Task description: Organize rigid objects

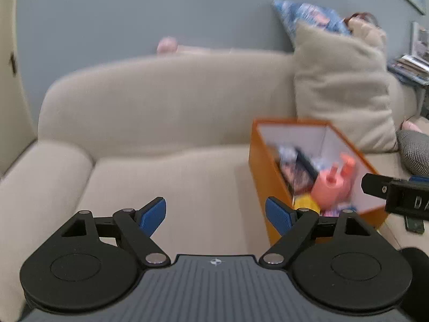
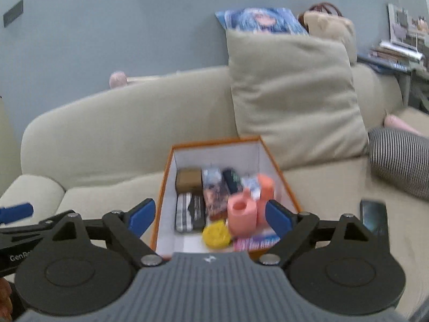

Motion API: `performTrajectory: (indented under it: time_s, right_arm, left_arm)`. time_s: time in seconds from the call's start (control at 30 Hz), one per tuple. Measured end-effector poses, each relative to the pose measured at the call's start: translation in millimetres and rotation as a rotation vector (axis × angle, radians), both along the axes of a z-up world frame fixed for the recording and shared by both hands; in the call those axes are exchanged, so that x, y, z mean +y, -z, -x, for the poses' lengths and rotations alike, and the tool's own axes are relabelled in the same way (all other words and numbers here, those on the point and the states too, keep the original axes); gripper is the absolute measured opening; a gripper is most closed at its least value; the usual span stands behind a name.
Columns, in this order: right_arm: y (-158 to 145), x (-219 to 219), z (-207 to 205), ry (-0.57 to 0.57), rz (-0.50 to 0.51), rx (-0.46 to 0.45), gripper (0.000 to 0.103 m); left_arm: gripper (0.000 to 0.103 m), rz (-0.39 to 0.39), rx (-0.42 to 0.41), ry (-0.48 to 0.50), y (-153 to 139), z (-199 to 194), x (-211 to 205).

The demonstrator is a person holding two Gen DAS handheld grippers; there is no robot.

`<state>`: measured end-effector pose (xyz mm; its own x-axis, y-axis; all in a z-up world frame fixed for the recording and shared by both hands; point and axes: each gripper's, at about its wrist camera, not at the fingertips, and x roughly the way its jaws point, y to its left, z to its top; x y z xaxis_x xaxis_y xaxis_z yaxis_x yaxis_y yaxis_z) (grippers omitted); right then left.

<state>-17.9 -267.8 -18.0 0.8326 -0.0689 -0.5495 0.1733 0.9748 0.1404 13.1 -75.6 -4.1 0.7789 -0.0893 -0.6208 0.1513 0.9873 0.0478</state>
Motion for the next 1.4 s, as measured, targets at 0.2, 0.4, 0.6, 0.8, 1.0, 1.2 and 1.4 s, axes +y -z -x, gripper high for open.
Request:
performTrajectory:
  time_s: [0.2, 0.4, 0.6, 0.8, 1.0, 1.2, 1.4]
  right_arm:
    - [19.3, 16.4, 11.3, 0.001, 0.074, 0.047, 0.089]
    - [19.8, 23.5, 18.8, -0.003, 0.062, 0.063, 0.089]
    - [18.4, 35.7, 20.7, -0.032, 0.088, 0.078, 0.089]
    - [19.0, 40.8, 19.7, -0.043, 0.099, 0.083, 0.089]
    - [20.3, 41.9, 17.8, -0.042, 0.103, 0.092, 0.089]
    - [20.8, 41.9, 16.0, -0.046, 0.105, 0.096, 0.089]
    - [22.4, 43.3, 13.3, -0.051, 0.109, 0.105, 0.089]
  left_arm:
    - [0.098, -0.035, 0.08, -0.02, 13.6, 9.3, 4.2]
    - [0.098, -0.015, 0.08, -0.034, 12.0, 20.0, 17.0]
    - [0.098, -0.012, 0.061, -0.047, 10.1, 21.0, 23.6]
    - [0.098, -0.014, 0.058, -0.046, 10.6, 19.3, 24.9]
    - [0.098, -0.017, 0.06, -0.045, 11.3, 17.1, 25.9]
    - [0.098, -0.021, 0.065, -0.042, 11.2, 13.9, 28.8]
    - [0.098, -0.024, 0.07, -0.041, 11.3, 11.6, 30.9]
